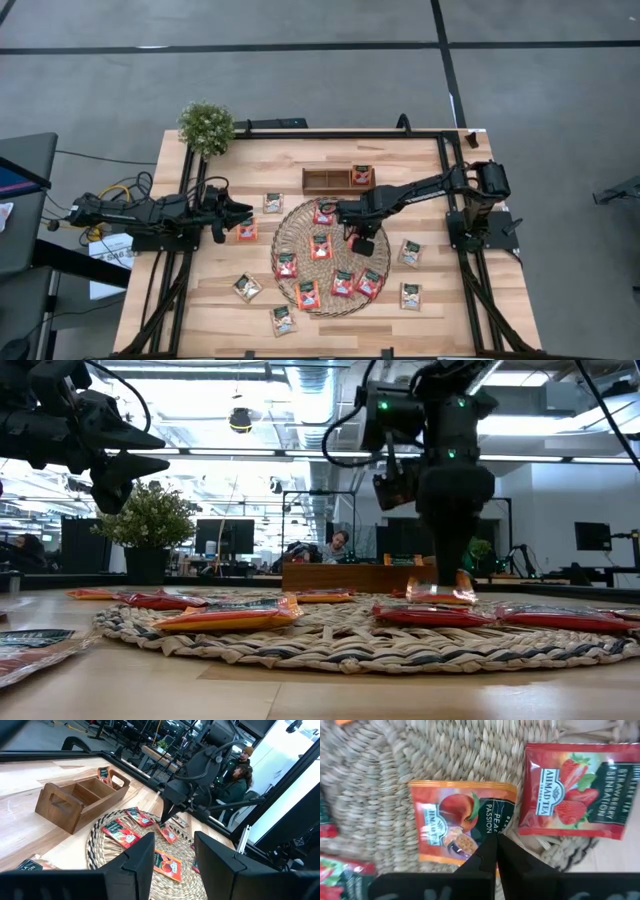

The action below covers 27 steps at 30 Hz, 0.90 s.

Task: Pick & Place Tea
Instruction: Put the orange tea bag into the right section of the wooden organizer

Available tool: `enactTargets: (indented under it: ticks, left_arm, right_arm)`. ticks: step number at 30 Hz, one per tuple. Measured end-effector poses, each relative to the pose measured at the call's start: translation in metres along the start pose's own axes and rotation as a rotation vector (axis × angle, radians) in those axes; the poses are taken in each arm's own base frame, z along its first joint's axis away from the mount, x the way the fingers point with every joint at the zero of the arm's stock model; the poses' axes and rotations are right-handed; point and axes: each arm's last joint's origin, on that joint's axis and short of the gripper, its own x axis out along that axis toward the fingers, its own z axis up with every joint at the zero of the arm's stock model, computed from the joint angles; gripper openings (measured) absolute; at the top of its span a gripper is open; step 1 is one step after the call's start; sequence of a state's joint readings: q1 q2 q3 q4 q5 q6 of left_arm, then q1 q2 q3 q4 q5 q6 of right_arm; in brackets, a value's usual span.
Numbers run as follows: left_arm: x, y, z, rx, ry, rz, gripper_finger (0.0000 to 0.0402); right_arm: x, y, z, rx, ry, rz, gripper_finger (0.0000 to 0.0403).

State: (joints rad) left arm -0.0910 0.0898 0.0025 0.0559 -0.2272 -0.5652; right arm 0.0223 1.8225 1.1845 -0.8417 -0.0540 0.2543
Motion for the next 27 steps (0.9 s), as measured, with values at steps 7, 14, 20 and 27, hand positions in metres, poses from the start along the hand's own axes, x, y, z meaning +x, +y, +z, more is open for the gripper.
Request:
enactTargets:
  ticks: [7,14,20,27]
  left_arm:
    - [0.0,0.0,0.0,0.0,0.0,0.0,0.0131]
    - [0.0,0.0,0.0,0.0,0.0,0.0,0.0131]
    - [0.0,0.0,0.0,0.0,0.0,0.0,0.0131]
    - [0.0,0.0,0.0,0.0,0.0,-0.001,0.0131]
  right_arm:
    - [-0.037,0.005,0.012,-0.042,0.019,-0.005,0.0]
    - [-0.077,-0.003,0.023,-0.089,0.022,-0.065,0.0]
    - [-0.101,-0.026,0.027,-0.107,0.027,-0.271,0.0]
    - [-0.108,-0.059,0.032,-0.159,0.033,-0.463,0.0]
